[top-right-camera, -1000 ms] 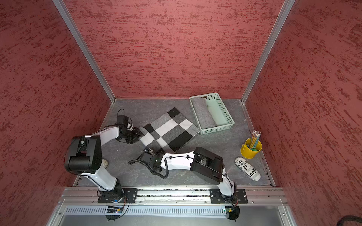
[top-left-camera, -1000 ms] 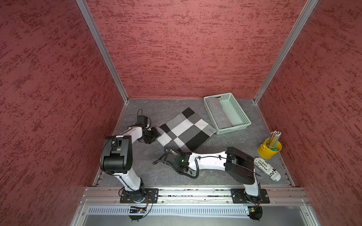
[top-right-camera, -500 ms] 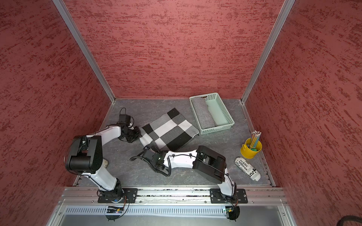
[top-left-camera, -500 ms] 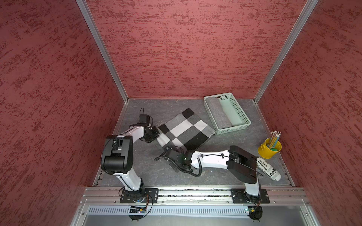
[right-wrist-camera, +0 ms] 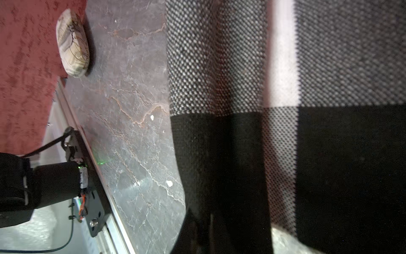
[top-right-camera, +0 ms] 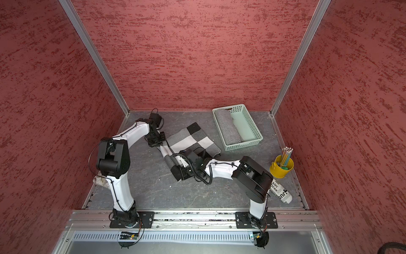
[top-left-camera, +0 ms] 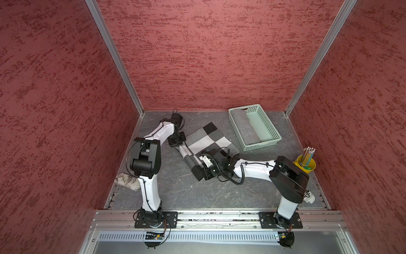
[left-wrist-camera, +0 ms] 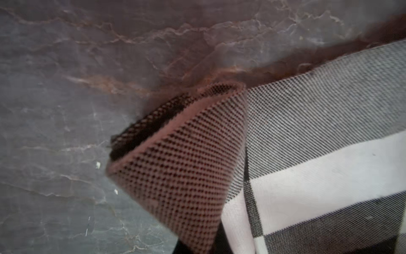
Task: Roll up the scarf and place it into the basket
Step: Roll the scarf at the center of the board.
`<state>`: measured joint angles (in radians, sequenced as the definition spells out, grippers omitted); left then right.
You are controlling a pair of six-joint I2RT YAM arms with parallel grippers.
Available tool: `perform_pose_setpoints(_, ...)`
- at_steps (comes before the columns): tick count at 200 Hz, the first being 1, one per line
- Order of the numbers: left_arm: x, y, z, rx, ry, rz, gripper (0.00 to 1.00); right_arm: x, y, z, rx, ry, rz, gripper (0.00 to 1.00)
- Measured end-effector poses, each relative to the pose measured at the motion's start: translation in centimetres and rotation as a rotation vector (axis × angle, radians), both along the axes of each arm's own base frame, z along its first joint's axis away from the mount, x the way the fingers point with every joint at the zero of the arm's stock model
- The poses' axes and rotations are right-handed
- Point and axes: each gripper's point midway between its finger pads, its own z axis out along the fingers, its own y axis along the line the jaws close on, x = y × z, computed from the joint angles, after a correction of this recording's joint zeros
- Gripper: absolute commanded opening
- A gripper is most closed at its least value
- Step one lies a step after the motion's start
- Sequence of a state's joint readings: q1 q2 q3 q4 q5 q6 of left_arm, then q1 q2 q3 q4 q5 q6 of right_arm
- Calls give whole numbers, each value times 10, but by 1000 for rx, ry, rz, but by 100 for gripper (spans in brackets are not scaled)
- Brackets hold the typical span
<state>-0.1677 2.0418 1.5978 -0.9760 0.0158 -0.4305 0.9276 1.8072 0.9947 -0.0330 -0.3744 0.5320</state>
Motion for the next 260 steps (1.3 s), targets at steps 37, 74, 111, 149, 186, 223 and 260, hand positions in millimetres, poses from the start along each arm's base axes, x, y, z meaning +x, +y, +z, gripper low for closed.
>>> perform_pose_setpoints(37,22,-21,-18,-20,38,-44,37,8,-14,-8,54,80,-57,3)
perform_pose_setpoints(74,41,-38,-10,-156,-20,-41,41,14,-23,-12,54,120,-102,9)
perform_pose_setpoints(111,46,-42,20,-354,-137,-10,35,16,-26,-15,31,134,-127,15)
perform_pose_setpoints(149,31,-51,52,-508,-238,-16,16,21,-30,-18,-14,139,-173,21)
perform_pose_setpoints(186,4,-90,18,-595,-176,-74,9,25,-39,-17,-58,128,-213,33)
perform_pose_setpoints(223,-8,-102,-31,-638,-96,-46,2,32,-53,-6,-131,66,-268,47)
perform_pose_setpoints(260,2,-103,-32,-698,-156,-33,2,44,-58,31,-261,-115,-326,49)
